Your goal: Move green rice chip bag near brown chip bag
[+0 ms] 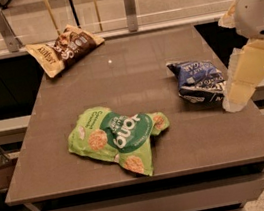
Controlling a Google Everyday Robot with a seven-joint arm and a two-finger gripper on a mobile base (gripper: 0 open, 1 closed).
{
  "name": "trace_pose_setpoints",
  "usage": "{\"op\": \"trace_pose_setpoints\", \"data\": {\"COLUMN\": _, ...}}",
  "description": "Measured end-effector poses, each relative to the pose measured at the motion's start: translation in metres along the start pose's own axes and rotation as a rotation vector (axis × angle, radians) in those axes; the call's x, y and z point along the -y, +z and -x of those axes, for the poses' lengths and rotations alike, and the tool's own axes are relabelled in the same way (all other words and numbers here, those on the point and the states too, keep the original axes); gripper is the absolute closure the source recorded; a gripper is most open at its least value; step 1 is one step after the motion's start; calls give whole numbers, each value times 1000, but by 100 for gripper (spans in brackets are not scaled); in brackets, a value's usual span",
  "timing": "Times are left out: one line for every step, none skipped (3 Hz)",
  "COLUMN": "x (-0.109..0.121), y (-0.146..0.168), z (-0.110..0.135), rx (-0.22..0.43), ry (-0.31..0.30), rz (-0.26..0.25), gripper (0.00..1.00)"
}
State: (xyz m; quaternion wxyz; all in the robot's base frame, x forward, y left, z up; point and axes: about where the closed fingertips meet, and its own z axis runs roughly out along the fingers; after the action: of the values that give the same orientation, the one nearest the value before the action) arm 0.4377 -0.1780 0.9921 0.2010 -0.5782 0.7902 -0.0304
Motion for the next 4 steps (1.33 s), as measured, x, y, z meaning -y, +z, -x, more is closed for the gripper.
{"op": "trace_pose_setpoints", "data": {"x": -9, "y": 5, "z": 21, "rx": -27, "ry": 25, "rz": -1, "gripper": 0}}
{"op": "trace_pose_setpoints", "data": {"x": -17, "y": 17, "z": 48, "rx": -51, "ry": 22, "rz": 2, "gripper": 0}}
{"op": "trace_pose_setpoints", "data": {"x": -24, "y": 40, "z": 69, "rx": -95, "ry": 21, "rz": 23, "gripper": 0}}
{"op": "trace_pose_setpoints", "data": {"x": -31, "y": 70, "z": 84, "rx": -146, "ry": 48, "rz": 65, "gripper": 0}}
